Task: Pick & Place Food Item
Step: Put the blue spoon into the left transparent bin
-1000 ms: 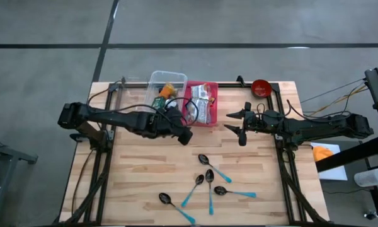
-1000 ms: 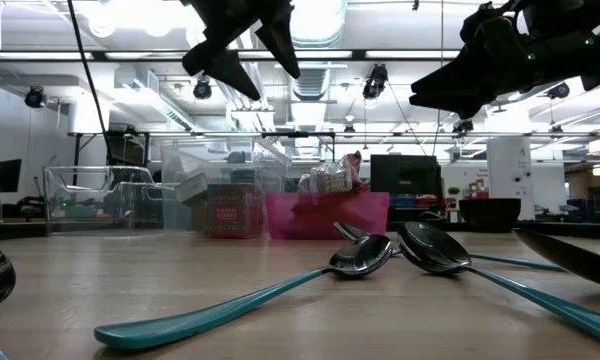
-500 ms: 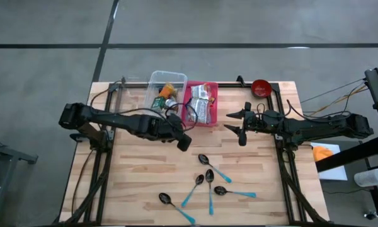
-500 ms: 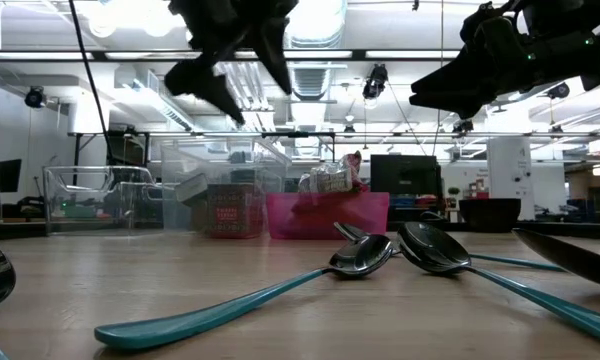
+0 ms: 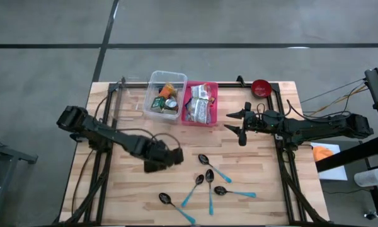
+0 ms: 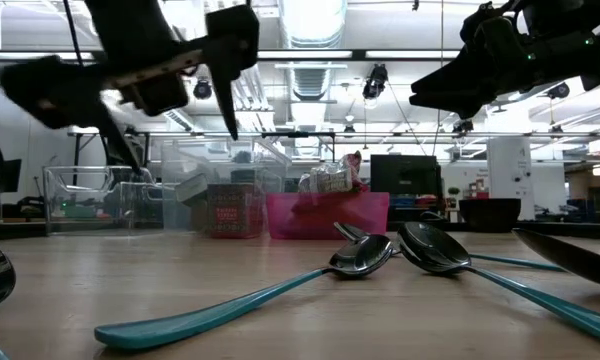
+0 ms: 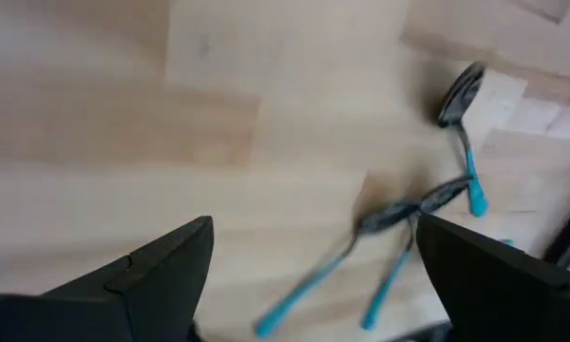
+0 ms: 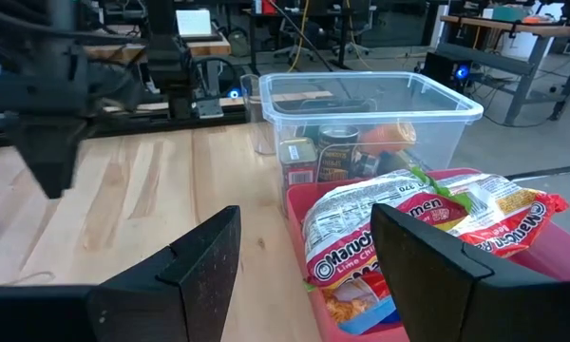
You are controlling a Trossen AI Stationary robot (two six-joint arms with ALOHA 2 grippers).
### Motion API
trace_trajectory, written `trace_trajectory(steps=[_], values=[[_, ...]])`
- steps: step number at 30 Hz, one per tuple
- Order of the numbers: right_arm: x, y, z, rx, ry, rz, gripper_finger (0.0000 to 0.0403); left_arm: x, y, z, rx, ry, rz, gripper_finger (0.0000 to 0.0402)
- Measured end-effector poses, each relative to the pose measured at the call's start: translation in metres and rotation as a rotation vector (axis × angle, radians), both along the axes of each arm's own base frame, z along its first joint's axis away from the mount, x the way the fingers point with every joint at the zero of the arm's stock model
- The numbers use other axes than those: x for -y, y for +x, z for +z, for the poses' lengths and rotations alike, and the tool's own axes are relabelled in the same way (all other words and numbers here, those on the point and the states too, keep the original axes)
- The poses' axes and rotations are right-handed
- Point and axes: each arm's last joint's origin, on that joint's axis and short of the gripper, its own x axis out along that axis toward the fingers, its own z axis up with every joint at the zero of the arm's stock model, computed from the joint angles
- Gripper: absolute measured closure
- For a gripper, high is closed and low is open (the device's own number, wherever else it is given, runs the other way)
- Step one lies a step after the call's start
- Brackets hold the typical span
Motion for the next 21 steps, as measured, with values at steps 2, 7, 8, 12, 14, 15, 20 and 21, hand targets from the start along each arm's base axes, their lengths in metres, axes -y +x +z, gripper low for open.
trace_trajectory(steps=[2,7,8,12,14,15,20,21], values=[[0.0,0.0,0.0,0.0,0.0,0.0,0.0168,0.01,-0.002,-0.002,0.01,-0.066,0.065,0.0032],[0.0,0.0,0.0,0.001,0.001,0.0,0.0168,0.036,-0.006,0.001,0.03,-0.24,0.206,0.0032],[0.0,0.0,0.0,0.0,0.001,0.0,0.0168,0.039,-0.006,0.002,0.038,-0.261,0.212,0.0032],[0.0,0.0,0.0,-0.001,0.0,0.0,0.0168,0.05,-0.008,0.003,0.035,-0.338,0.283,0.0032],[0.0,0.0,0.0,0.0,0.0,0.0,0.0168,0.054,-0.01,0.002,0.004,-0.38,0.312,0.0032],[0.0,0.0,0.0,0.0,0.001,0.0,0.0168,0.055,-0.01,0.002,-0.009,-0.399,0.311,0.0032],[0.0,0.0,0.0,0.0,0.001,0.0,0.0168,0.061,-0.012,0.001,-0.041,-0.44,0.297,0.0032],[0.0,0.0,0.0,0.0,0.0,0.0,0.0168,0.063,-0.011,0.0,-0.039,-0.443,0.289,0.0032]])
